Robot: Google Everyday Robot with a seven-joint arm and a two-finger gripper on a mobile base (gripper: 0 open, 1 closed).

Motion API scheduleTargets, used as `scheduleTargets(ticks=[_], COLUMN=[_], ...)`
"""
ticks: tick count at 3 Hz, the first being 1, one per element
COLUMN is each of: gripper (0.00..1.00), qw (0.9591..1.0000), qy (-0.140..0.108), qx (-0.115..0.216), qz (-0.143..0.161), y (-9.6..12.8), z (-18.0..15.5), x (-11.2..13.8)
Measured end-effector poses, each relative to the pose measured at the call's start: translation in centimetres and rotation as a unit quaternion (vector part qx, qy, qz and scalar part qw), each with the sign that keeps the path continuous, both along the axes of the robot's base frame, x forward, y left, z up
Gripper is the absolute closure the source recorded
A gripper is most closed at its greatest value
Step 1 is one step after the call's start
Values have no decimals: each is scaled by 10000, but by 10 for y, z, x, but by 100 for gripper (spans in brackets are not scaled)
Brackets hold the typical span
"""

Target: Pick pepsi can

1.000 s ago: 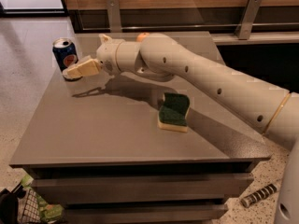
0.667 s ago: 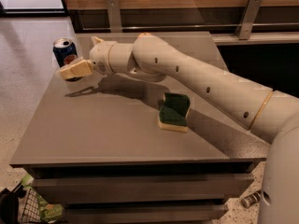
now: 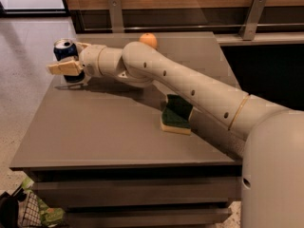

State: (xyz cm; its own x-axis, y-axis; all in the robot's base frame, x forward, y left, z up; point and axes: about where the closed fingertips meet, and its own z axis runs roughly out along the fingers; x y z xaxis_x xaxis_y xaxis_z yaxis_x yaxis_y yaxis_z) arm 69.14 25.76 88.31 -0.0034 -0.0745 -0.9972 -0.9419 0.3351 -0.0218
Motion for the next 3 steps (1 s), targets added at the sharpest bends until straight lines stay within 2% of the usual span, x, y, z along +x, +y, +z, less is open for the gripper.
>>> scheduleTargets(ticks=[3], gripper=[96], qw=[10000], qy=[8], qx=[-19], qz=[49], y=[5], z=[0], x=[-5])
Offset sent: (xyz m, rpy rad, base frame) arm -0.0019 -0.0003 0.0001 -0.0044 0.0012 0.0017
